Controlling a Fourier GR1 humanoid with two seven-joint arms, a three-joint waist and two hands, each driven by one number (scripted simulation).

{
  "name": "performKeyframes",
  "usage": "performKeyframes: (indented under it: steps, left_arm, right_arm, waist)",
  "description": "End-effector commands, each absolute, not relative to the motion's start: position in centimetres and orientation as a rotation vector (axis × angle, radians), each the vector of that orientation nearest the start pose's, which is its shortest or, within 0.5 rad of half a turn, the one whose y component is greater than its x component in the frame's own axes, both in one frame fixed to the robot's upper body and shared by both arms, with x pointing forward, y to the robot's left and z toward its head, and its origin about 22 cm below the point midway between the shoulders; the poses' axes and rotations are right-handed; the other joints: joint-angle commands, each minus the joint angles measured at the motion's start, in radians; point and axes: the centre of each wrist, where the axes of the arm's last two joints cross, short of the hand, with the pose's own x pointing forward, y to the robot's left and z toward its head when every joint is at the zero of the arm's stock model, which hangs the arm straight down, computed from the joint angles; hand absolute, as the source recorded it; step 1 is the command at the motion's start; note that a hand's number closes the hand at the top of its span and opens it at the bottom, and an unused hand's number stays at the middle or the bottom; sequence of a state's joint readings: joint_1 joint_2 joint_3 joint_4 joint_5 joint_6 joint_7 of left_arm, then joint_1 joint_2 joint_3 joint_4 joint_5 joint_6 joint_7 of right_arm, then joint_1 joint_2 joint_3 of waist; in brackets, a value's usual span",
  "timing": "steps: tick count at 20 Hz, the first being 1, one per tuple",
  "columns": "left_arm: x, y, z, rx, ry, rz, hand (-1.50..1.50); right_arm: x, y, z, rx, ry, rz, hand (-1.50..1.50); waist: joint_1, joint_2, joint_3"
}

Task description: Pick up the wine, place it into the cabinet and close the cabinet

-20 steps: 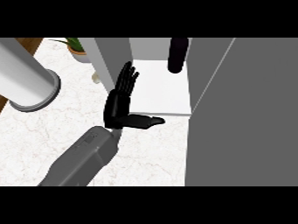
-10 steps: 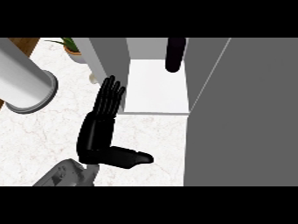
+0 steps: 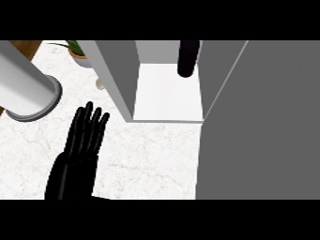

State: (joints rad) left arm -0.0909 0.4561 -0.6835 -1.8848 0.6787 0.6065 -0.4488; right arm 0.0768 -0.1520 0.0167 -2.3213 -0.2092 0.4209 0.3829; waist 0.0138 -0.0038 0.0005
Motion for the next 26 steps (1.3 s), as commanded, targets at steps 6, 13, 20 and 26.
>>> performKeyframes:
  steps: [6, 13, 20, 26]
  left_arm:
    - [14.5, 20.9, 7.7, -0.228, -1.922, 0.184, -1.5]
    - [13.1, 26.9, 8.4, -0.167, -1.935, 0.232, -1.5]
    - [8.9, 29.4, 8.1, -0.182, -1.925, 0.236, -1.5]
    - [9.2, 32.1, 9.2, -0.167, -1.966, 0.223, -1.5]
  right_arm:
    - [15.0, -20.9, 16.3, 0.478, -1.663, 0.736, 1.5]
    - [11.2, -19.0, 17.8, 0.613, -1.659, 0.755, 1.5]
    - [11.3, -14.7, 19.2, 0.602, -1.685, 0.759, 1.5]
    - [13.7, -8.4, 18.9, 0.531, -1.755, 0.829, 1.5]
  waist:
    - [0.007, 0.0, -0.001]
    - [0.001, -0.004, -0.003]
    - [0.014, -0.008, -0.003]
    - [0.018, -0.003, -0.003]
